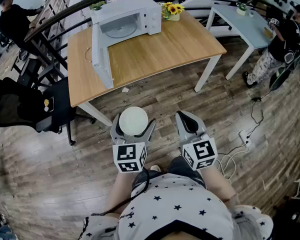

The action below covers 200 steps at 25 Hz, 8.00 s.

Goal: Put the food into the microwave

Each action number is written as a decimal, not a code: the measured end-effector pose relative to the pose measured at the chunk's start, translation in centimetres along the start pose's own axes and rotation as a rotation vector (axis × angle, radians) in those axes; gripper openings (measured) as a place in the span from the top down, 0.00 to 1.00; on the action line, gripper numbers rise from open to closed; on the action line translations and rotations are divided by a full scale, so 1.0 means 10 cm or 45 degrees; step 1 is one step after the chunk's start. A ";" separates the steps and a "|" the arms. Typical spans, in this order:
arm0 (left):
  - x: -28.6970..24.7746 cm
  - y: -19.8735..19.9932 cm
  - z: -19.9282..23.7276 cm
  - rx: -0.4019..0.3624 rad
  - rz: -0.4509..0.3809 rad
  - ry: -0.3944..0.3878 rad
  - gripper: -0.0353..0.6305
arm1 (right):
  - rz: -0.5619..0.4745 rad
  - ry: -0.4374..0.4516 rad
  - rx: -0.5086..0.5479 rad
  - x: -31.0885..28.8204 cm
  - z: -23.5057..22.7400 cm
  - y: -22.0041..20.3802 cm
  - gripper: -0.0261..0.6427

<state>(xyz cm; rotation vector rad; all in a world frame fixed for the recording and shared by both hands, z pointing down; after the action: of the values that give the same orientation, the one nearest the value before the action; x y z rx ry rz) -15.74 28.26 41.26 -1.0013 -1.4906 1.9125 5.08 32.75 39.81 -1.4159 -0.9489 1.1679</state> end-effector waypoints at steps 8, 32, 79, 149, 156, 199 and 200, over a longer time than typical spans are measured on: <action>0.32 -0.09 -0.25 0.000 -0.010 -0.022 0.16 | 0.004 -0.021 -0.014 0.52 0.10 -0.05 0.95; 0.49 -0.02 -0.24 -0.028 -0.033 -0.043 0.16 | -0.036 0.053 -0.060 0.57 0.35 -0.03 0.95; -2.53 0.96 0.39 0.009 -0.102 0.143 0.16 | -0.092 0.296 0.019 -2.28 -1.70 0.63 0.95; -5.30 1.28 3.46 0.143 0.011 0.330 0.16 | 0.155 0.460 0.035 -6.01 -1.72 0.79 0.95; -5.49 1.24 3.66 0.137 0.016 0.355 0.16 | 0.200 0.476 0.033 -6.11 -1.71 0.72 0.95; -6.24 0.93 4.59 0.049 0.224 0.554 0.16 | 0.296 0.544 0.068 -6.51 -1.53 0.49 0.95; -6.24 0.92 4.59 0.042 0.234 0.554 0.16 | 0.295 0.542 0.067 -6.51 -1.53 0.49 0.95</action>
<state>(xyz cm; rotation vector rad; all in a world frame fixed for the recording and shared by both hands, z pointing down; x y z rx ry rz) -14.87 -48.88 52.98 -1.4698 -1.1455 1.6850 5.67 -34.02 45.97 -1.6770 -0.4627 0.9891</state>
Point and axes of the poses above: the fingertips, and each gripper's own axes: x backward along the fingers, z to its left, y out of its top, the point moved 9 cm from there along x, backward along the fingers, and after that the axes turned 8 degrees about -y, right-handed, at the moved point
